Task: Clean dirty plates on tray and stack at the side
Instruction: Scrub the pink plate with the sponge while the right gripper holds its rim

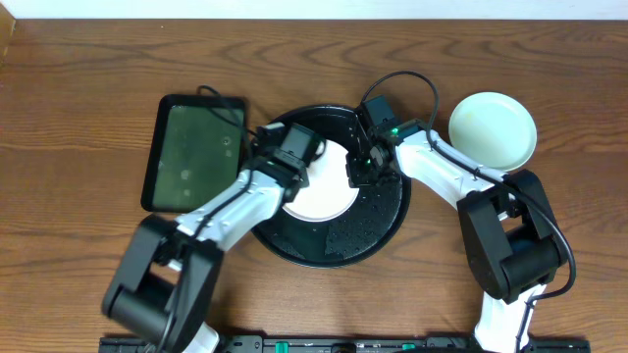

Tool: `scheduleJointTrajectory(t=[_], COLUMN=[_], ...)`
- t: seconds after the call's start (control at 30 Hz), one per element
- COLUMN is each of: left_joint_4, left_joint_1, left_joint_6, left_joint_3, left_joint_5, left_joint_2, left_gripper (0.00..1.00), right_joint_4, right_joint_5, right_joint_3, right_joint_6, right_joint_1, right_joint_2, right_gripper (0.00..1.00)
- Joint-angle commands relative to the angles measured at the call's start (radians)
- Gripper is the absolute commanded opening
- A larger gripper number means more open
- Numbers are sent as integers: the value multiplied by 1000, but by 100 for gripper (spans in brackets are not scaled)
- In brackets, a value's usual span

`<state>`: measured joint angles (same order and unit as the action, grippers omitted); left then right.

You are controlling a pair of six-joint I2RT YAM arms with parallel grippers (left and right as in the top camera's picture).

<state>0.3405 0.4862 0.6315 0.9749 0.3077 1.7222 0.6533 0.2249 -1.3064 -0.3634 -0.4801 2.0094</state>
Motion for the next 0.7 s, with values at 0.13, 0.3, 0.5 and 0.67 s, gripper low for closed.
scheduleJointTrajectory(t=[0.13,0.3,0.5,0.67], left_joint_4=[-30,-101,-203,-246], left_joint_1=[-56,-40,13,8], left_joint_6=[2,77,130,131], left_joint_3=[-10,-11,-11,-11], left_joint_5=[-112,-441,-479,-430], left_joint_2=[-105,-75,6,93], left_gripper=[8,8,8,8], right_joint_4=[23,12,13,20], right_joint_5=[-66,-66,-66,-63], right_joint_3=[24,24,24,24], right_joint_6=[21,20,20,20], right_joint_1=[-17,-17,-17,-17], right_joint_2=[52,52,52,52], right_gripper=[1,1,1,1])
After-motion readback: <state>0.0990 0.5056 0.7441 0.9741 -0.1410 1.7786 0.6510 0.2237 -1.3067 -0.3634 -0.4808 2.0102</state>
